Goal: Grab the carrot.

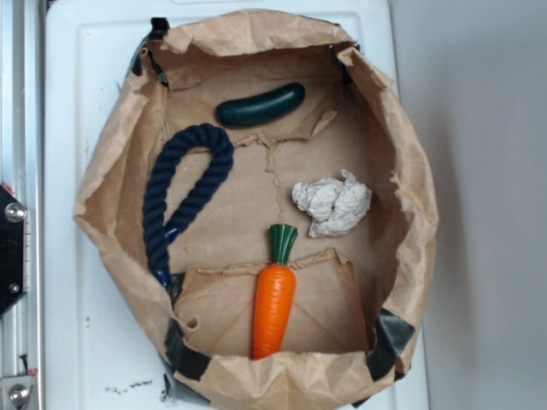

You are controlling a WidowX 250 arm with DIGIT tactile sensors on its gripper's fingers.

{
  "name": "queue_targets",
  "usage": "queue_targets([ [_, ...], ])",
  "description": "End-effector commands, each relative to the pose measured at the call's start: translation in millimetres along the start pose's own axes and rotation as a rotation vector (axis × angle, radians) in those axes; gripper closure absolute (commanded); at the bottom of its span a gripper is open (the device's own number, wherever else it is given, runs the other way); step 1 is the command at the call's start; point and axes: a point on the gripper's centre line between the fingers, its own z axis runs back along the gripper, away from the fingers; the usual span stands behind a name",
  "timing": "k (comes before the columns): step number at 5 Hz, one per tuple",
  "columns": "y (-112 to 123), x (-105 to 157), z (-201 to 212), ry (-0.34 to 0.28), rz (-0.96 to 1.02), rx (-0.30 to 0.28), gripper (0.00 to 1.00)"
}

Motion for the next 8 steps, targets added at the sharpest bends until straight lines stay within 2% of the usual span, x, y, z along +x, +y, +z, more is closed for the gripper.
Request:
queue_targets([
  [1,0.0,0.0,0.0,0.000,0.000,0.000,0.00],
  [2,-6.9,47.8,-19.4,-0.114,-0.250,0.009,0.00],
  [3,-8.9,81.6,-21.0,-0.238,-0.497,-0.030,0.00],
  [4,0.7,113.0,-18.7,-0.321,-0.725,-0.075,0.00],
  [5,10.2,137.1,-34.0,-0.292,-0.925,-0.009,0.00],
  [6,19.7,159.5,-68.1,-0.218,-0.850,0.035,0.00],
  [7,15.2,166.3,-92.1,-0.146,-0.892,0.151,0.00],
  [8,-1.2,164.0,-129.2,-0.090,-0.965,0.230,0.00],
])
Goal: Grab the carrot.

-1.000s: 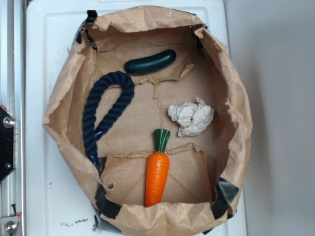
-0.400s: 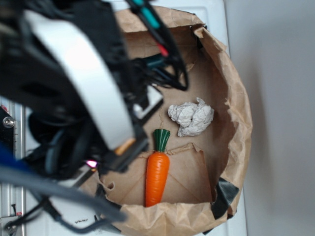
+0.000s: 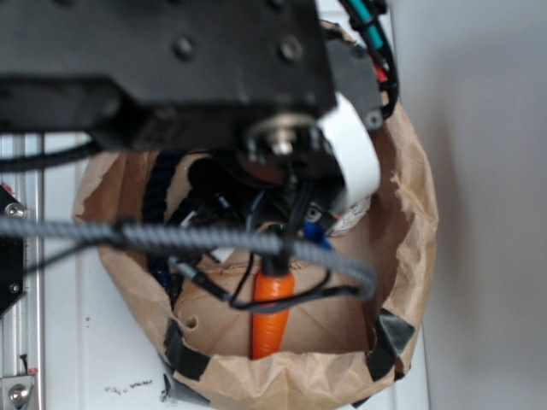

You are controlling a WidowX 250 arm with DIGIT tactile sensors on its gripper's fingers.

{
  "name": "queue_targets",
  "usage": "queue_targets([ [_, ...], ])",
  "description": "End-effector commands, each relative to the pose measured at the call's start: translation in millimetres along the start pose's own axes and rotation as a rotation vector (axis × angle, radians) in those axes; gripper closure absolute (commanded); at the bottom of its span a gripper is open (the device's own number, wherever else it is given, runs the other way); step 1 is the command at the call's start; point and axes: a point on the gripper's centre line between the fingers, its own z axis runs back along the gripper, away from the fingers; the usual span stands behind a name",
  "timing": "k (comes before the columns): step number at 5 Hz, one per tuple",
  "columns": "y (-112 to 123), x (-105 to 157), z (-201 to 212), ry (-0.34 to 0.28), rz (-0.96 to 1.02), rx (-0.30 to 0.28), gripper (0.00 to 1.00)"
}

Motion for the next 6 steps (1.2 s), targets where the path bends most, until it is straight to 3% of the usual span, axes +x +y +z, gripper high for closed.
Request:
queue_targets([
  [1,-49.3,29.3,-35.4,0.032,-0.210,0.051,0.00],
  [2,-73.1,43.3,-48.5,0.019,-0.284,0.022,0.00],
  [4,-74.7,58.1,-86.2,0.022,-0.267,-0.085,0.00],
  [5,-77.7,59.5,-95.8,0.086,-0.307,-0.085,0.00],
  [6,-74.9,59.9,-93.3,0.112,-0.296,-0.077,0.00],
])
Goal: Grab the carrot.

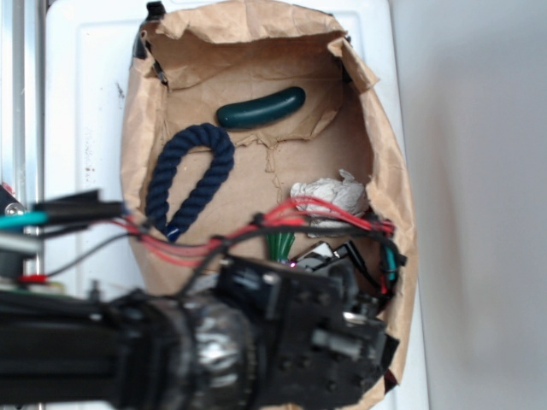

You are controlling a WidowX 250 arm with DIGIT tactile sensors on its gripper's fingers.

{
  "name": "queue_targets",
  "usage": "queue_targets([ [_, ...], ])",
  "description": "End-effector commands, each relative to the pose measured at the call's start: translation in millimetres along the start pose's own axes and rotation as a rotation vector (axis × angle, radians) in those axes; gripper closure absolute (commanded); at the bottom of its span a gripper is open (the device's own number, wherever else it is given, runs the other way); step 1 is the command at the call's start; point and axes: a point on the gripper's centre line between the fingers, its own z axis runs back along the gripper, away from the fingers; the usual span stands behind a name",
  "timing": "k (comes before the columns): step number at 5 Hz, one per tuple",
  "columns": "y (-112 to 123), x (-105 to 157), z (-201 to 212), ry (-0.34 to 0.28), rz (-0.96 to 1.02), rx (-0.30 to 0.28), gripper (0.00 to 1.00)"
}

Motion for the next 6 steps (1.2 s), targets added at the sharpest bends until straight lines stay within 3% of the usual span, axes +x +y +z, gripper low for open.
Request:
queue_targets([
  [1,6.9,9.2,35.5,-0.061,0.074,0.059,1.00],
  [2,10.6,4.2,46.4,-0.105,0.128,0.066,1.00],
  [3,8.0,9.0,45.4,-0.103,0.158,0.082,1.00],
  [4,18.9,-31.1,68.4,-0.129,0.226,0.082,1.00],
  [6,31.4,-112.1,136.4,-0.156,0.590,0.073,1.00],
])
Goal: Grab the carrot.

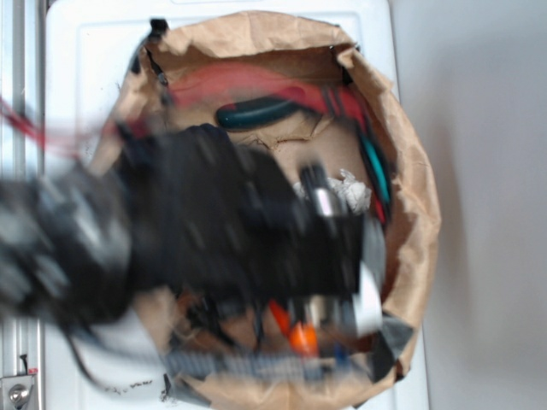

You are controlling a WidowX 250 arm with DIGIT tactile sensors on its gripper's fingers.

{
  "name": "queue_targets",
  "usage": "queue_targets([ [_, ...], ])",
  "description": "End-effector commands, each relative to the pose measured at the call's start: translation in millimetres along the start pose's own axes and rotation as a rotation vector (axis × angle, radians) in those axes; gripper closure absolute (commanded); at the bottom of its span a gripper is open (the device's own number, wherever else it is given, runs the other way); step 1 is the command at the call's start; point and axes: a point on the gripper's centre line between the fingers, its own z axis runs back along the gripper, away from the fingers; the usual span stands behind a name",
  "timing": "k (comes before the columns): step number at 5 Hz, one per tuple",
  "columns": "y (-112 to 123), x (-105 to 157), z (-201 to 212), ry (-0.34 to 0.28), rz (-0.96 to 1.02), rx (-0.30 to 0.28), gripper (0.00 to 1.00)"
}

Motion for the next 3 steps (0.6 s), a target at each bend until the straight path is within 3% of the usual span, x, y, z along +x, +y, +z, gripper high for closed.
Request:
queue_targets([
  [1,23.9,-44.1,97.9,-0.124,0.352,0.050,1.00],
  [2,13.5,-49.9,133.4,-0.212,0.409,0.018,1.00],
  [3,5.0,-42.2,146.9,-0.246,0.409,0.010,1.00],
])
